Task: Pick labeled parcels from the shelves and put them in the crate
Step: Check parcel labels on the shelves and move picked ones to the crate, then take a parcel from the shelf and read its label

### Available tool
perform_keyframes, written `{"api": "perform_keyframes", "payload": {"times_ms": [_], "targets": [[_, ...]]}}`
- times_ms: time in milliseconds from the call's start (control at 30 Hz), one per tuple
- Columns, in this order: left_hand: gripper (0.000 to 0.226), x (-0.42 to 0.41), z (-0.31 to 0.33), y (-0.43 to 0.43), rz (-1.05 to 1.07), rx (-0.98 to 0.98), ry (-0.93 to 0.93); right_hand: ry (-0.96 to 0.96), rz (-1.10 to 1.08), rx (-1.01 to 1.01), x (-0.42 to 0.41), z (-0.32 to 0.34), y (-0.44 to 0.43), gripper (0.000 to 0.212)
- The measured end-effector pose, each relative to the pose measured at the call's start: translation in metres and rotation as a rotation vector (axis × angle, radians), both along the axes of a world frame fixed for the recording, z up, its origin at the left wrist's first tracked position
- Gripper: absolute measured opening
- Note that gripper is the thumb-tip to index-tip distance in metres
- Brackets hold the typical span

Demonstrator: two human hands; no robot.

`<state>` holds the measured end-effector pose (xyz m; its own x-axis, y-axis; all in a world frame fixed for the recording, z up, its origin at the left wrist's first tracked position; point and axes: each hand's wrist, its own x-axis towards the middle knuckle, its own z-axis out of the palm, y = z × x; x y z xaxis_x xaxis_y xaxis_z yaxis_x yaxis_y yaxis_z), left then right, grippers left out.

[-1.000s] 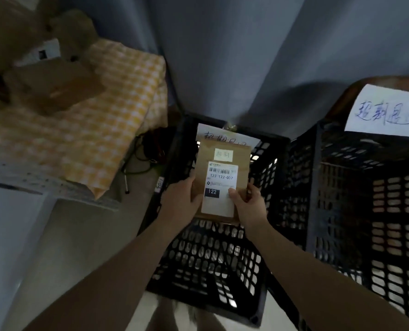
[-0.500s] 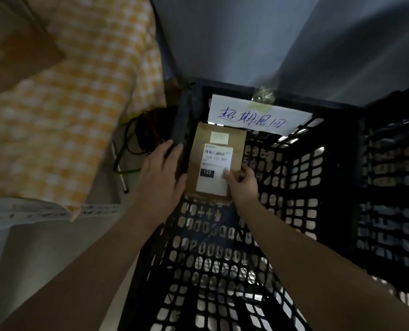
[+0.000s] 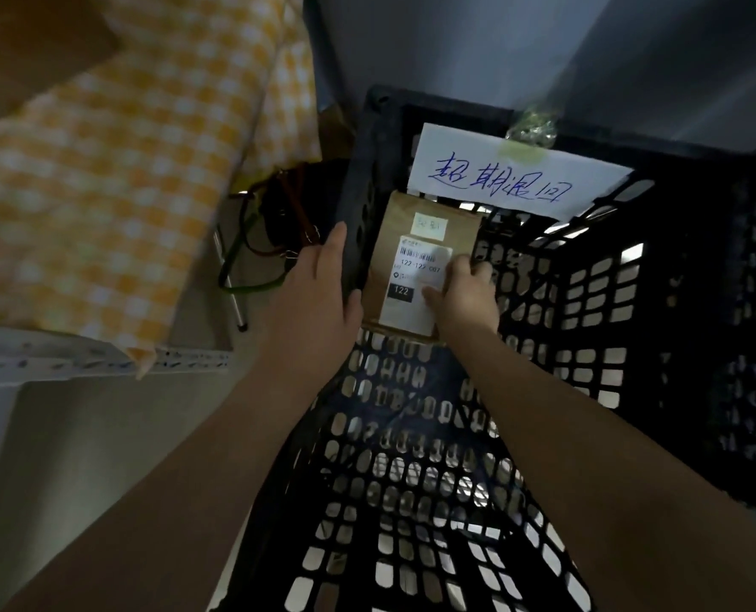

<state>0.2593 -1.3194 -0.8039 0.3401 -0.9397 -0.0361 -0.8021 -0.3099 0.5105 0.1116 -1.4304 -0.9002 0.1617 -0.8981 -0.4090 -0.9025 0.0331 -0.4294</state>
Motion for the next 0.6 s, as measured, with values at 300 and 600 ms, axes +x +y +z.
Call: {"api": "perform_keyframes", "payload": {"times_ms": [300, 600], "targets": [[0.058, 0.004, 0.053, 0.019, -0.049, 0.198, -0.1, 0.204, 0.378, -0.037, -0.022, 0.106, 0.032, 0.046], [0.046, -0.02, 0.235, 0.081, -0.081, 0.195, -0.285, 0.064, 0.551, -0.278, -0.046, 0.318, 0.085, 0.035]]}}
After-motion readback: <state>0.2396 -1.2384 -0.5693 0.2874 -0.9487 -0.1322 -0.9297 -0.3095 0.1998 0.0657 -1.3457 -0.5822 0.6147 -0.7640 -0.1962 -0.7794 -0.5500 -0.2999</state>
